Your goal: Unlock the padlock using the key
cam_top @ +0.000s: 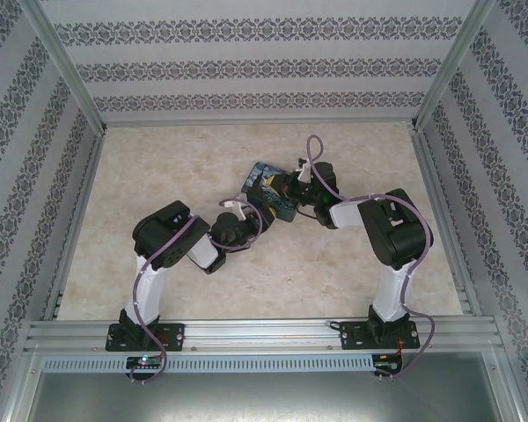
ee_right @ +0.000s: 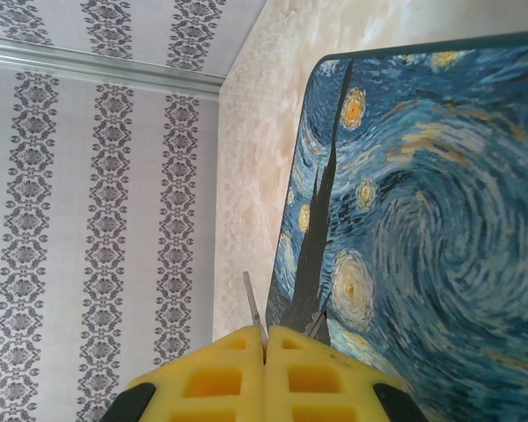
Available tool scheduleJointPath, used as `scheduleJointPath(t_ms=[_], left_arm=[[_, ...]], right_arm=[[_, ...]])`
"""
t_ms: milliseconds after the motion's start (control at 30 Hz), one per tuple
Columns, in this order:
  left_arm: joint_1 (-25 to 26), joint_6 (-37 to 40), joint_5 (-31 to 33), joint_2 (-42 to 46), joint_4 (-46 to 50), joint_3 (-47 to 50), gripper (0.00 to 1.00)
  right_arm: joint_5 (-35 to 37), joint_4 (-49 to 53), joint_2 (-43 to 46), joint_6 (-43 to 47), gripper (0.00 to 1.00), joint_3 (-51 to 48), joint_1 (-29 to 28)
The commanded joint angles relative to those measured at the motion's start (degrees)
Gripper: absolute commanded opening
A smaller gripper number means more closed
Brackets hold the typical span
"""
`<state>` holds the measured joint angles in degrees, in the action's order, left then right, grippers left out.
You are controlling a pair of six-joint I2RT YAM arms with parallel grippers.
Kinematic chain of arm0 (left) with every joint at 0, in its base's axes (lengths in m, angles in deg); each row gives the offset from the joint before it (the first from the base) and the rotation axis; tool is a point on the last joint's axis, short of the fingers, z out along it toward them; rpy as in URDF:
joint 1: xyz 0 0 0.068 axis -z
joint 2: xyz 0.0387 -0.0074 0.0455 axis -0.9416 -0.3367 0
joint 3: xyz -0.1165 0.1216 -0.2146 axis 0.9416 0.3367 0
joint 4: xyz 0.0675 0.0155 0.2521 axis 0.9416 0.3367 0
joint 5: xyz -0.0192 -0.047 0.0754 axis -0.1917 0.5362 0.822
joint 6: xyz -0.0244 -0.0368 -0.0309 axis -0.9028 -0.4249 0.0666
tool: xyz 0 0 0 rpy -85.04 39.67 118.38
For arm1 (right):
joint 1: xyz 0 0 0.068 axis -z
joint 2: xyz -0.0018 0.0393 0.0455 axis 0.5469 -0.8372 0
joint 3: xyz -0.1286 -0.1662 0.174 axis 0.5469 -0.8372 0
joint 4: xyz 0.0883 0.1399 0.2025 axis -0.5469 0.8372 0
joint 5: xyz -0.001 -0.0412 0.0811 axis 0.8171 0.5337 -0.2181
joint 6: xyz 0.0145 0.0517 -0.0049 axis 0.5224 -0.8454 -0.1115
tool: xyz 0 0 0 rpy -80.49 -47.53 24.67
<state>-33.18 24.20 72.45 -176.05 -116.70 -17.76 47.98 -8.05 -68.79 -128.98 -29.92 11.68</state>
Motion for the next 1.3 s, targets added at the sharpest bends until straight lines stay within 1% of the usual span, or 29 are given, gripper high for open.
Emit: scheduleJointPath(t_ms=[0, 167, 333, 467, 567, 700, 800, 900, 1033, 1167, 1267], left_arm=[[0.8, 3.9, 1.3, -1.6, 13.8, 0.9, 0.42], [0.8, 6.5, 1.8, -1.0, 18.4, -0.2, 0.39], [0.7, 6.9, 2.3, -1.4, 19.7, -1.1, 0.33], [0.7, 6.6, 2.6, -1.7, 19.9, -1.4, 0.23], [0.7, 6.2, 2.6, -1.3, 19.9, -1.4, 0.12], [0.6, 5.8, 2.2, 0.4, 21.7, -1.2, 0.01], [0.6, 5.4, 1.6, 2.1, 24.1, -1.1, 0.0], [0.6, 5.0, 0.5, 4.0, 27.6, -1.6, 0.0], [0.3, 5.6, -0.9, 6.6, 33.6, -2.6, 0.0], [-0.5, 6.9, -2.4, 9.4, 37.7, -3.1, 0.0], [-1.8, 7.4, -3.7, 11.7, 39.9, -2.6, 0.0]], right_arm=[[-0.4, 0.4, -1.8, 0.3, 0.0, -1.0, 0.5], [-0.4, 0.3, -1.8, 0.4, 0.0, -1.1, 0.4], [-0.4, 0.3, -1.8, 0.2, 0.0, -1.3, 0.5], [-0.5, 0.3, -1.6, 0.2, 0.0, -1.0, 0.5], [-1.1, 0.6, -1.0, 0.4, 0.0, -0.3, 0.8], [-1.9, 1.7, 2.4, 0.7, 0.0, 0.1, 1.6], [-2.1, 3.9, 6.7, 2.1, 0.0, -0.7, 1.5], [-2.4, 5.2, 11.6, 3.2, 0.0, -3.8, 1.5], [-3.0, 6.4, 18.4, 6.0, 0.0, -10.7, 1.9], [-4.4, 4.5, 23.3, 7.0, 0.0, -18.4, 2.3], [-4.7, 5.0, 27.7, 8.4, 0.0, -24.0, 2.3]])
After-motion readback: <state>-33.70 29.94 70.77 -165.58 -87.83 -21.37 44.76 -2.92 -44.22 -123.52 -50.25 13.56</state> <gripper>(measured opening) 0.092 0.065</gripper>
